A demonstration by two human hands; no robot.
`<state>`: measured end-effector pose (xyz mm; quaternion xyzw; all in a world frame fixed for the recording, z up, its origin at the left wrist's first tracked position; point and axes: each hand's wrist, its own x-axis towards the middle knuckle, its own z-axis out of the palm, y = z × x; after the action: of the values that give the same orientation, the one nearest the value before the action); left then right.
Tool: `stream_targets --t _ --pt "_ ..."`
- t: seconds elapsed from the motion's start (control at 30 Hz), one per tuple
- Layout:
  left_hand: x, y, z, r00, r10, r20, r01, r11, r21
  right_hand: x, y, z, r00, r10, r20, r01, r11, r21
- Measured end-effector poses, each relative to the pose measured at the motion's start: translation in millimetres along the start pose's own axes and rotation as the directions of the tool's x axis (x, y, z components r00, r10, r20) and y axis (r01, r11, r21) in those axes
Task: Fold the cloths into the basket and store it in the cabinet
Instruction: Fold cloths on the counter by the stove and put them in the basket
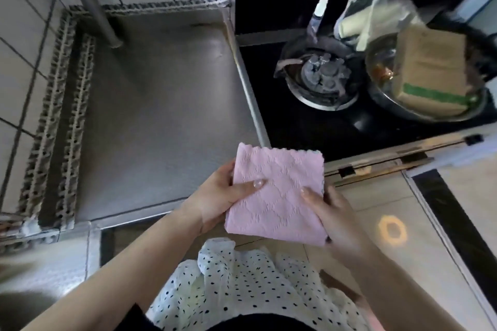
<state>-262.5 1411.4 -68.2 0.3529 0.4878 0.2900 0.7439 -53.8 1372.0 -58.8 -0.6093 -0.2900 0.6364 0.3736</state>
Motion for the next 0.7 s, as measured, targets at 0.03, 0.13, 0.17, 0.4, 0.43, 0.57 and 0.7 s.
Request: stream_targets --t 0.03,0.13,0.17,0.4,0.43,0.57,0.7 --pt "9.2 -0.6 15.6 1.0 -0.015 0.026 0.014 0.999 0.039 -3.8 2.5 -16.4 0.998 -0.015 -0.055 0.016 1.0 0.019" --pt "30.1 -2.3 60.9 0.994 -0.058 0.096 0.045 0.991 0.128 -17.5 15.7 -60.1 0.988 -0.046 -0.148 0.054 0.997 0.051" --pt "35.5 -2.0 76.9 0.989 -0.082 0.126 0.061 0.985 0.164 -24.5 18.7 -74.0 0.984 -0.044 -0.171 0.056 0.996 0.068" --pt "72.1 -10.5 195.3 0.936 -0.175 0.305 0.045 0.92 0.39 -73.1 45.6 -175.1 0.966 -0.005 -0.259 0.083 0.953 0.29" --pt "72.3 -11.4 205.2 0.933 -0.184 0.308 0.048 0.914 0.402 -76.9 47.8 -181.1 0.963 -0.006 -0.269 0.095 0.943 0.318" --pt "85.5 -24.2 268.0 0.887 -0.277 0.37 0.041 0.844 0.534 -107.7 59.6 -223.8 0.926 0.0 -0.378 0.187 0.868 0.459" --pt "102.1 -30.7 323.3 0.802 -0.384 0.458 0.036 0.795 0.605 -127.7 73.3 -254.4 0.859 0.026 -0.511 0.264 0.833 0.486"
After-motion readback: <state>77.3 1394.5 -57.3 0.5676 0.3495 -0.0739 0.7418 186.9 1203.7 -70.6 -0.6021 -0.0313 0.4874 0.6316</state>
